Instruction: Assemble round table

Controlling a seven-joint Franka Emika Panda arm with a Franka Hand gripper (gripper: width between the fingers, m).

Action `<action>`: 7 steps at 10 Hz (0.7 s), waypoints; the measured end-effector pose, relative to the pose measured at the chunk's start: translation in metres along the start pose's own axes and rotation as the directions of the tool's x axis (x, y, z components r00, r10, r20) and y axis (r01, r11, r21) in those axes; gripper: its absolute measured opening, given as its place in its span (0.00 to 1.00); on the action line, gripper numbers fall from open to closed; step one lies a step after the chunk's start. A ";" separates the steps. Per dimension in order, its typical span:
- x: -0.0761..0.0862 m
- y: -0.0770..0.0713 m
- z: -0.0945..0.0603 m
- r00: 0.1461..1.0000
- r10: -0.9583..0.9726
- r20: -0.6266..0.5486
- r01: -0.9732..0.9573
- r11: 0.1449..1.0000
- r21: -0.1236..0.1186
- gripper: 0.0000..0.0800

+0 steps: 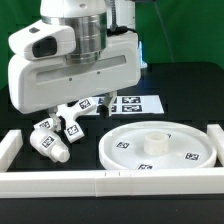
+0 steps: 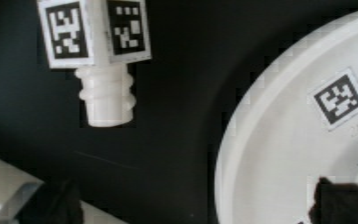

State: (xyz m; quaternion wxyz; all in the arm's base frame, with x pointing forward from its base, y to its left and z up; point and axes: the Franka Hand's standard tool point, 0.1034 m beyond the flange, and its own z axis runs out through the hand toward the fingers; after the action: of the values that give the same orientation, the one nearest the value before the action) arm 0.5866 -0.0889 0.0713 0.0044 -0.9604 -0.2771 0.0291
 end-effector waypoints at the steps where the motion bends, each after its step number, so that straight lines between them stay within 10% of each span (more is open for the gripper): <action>1: -0.019 0.016 0.011 1.000 -0.025 0.015 0.025 1.000 0.006 0.81; 7: -0.043 0.027 0.061 0.999 0.004 0.050 -0.005 1.000 0.007 0.81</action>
Offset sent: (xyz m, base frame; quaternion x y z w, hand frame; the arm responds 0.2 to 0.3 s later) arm -0.0095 -0.0072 -0.0398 0.0098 0.0371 0.0061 0.9992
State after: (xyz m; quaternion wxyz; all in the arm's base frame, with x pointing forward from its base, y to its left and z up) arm 0.5616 -0.1353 0.0122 0.0006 -0.9599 -0.2749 0.0540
